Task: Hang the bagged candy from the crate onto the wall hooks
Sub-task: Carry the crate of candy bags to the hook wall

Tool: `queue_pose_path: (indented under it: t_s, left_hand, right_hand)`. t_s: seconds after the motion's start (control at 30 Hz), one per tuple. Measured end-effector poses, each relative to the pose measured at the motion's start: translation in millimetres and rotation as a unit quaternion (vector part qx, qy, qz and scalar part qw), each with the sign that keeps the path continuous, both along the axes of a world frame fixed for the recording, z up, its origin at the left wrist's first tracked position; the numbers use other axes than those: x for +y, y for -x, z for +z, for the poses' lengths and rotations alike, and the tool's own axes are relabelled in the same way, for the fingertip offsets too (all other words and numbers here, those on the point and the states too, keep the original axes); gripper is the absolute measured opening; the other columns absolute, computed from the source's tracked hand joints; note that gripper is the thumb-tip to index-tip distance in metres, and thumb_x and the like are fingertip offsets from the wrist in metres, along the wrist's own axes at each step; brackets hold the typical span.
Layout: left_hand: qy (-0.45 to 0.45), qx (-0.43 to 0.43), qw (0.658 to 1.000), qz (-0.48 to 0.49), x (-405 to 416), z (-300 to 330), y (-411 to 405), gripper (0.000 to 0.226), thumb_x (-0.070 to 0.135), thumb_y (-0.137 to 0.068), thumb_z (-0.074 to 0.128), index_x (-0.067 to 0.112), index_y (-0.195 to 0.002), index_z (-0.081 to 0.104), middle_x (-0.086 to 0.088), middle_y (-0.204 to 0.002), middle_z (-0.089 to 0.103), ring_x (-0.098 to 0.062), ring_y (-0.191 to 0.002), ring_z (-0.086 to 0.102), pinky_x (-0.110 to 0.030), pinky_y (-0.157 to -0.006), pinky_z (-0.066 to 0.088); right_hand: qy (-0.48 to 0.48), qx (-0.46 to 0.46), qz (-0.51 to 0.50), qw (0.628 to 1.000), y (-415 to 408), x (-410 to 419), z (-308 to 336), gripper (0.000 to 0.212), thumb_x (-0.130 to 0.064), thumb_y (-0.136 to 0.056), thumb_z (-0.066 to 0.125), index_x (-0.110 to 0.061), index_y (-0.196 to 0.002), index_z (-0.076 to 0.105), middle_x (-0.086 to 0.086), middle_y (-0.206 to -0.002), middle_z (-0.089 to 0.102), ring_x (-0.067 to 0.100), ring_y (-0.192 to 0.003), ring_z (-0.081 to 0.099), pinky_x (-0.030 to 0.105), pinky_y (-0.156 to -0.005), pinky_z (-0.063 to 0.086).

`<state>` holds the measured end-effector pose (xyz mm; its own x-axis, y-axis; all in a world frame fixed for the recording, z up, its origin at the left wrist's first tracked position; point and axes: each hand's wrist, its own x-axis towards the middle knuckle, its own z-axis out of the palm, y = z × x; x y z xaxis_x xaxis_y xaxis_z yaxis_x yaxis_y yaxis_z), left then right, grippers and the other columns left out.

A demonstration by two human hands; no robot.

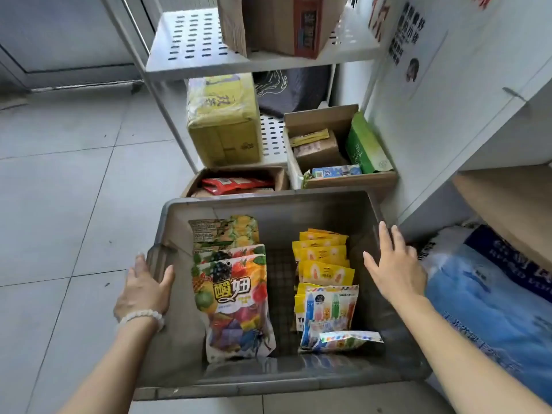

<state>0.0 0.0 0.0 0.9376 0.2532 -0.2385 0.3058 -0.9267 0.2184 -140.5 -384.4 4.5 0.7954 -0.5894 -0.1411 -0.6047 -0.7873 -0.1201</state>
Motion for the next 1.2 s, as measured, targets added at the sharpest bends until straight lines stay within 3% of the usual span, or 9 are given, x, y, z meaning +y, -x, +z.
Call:
queue_pose_path:
  t_s: [0.23,0.43,0.57,0.7,0.83,1.0,1.2]
  left_hand:
    - [0.048,-0.021,0.997,0.047,10,-28,4,0.058,0.049,-0.090,0.042,0.028,-0.141,0.027,-0.021,-0.130,0.049,-0.040,-0.114,0.048,-0.051,-0.088,0.040]
    - [0.075,-0.059,0.991,0.094,23,-21,32,0.049,0.045,-0.090,0.046,0.028,-0.135,0.036,-0.024,-0.119,0.057,-0.044,-0.107,0.052,-0.051,-0.088,0.040]
    - [0.080,-0.064,0.988,0.118,44,16,60,0.048,0.046,-0.090,0.046,0.028,-0.134,0.037,-0.024,-0.117,0.058,-0.046,-0.106,0.052,-0.052,-0.089,0.039]
    - [0.077,-0.041,0.985,0.150,71,94,74,0.048,0.046,-0.090,0.047,0.028,-0.133,0.039,-0.022,-0.120,0.057,-0.045,-0.109,0.050,-0.052,-0.092,0.038]
    - [0.082,-0.032,0.983,0.163,96,182,90,0.047,0.047,-0.090,0.047,0.028,-0.132,0.039,-0.020,-0.122,0.056,-0.045,-0.109,0.050,-0.052,-0.092,0.038]
    - [0.070,-0.043,0.976,0.201,132,323,114,0.047,0.049,-0.089,0.047,0.030,-0.131,0.040,-0.020,-0.118,0.059,-0.044,-0.108,0.051,-0.050,-0.090,0.040]
    - [0.075,-0.092,0.959,0.258,165,448,149,0.046,0.051,-0.087,0.050,0.033,-0.128,0.044,-0.018,-0.115,0.062,-0.042,-0.103,0.054,-0.047,-0.086,0.044]
  right_hand:
    - [-0.086,-0.027,-0.081,0.993,5,-8,-23,0.068,-0.044,-0.092,0.045,-0.022,-0.146,0.010,0.015,-0.134,0.039,0.032,-0.105,0.054,0.032,-0.066,0.039]
    - [-0.159,-0.079,-0.152,0.972,10,-6,-12,0.064,-0.030,-0.088,0.058,-0.017,-0.143,0.026,0.016,-0.136,0.044,0.034,-0.120,0.045,0.042,-0.085,0.046]
    - [-0.174,-0.085,-0.155,0.969,23,11,21,0.058,-0.035,-0.085,0.061,-0.020,-0.136,0.038,0.013,-0.123,0.056,0.034,-0.111,0.051,0.043,-0.081,0.048]
    - [-0.184,-0.088,-0.140,0.969,26,29,91,0.043,-0.035,-0.082,0.061,-0.023,-0.122,0.049,0.008,-0.104,0.062,0.029,-0.094,0.054,0.033,-0.068,0.046]
    - [-0.201,-0.082,-0.139,0.966,25,54,182,0.049,-0.032,-0.082,0.062,-0.024,-0.128,0.046,0.009,-0.114,0.061,0.032,-0.105,0.053,0.037,-0.073,0.045]
    - [-0.209,-0.096,-0.105,0.968,22,83,319,0.046,-0.029,-0.079,0.063,-0.022,-0.122,0.051,0.014,-0.108,0.063,0.037,-0.103,0.052,0.042,-0.076,0.047]
    - [-0.235,-0.122,-0.029,0.964,3,115,440,0.060,-0.026,-0.080,0.066,-0.018,-0.135,0.043,0.015,-0.126,0.058,0.039,-0.116,0.049,0.045,-0.091,0.044]
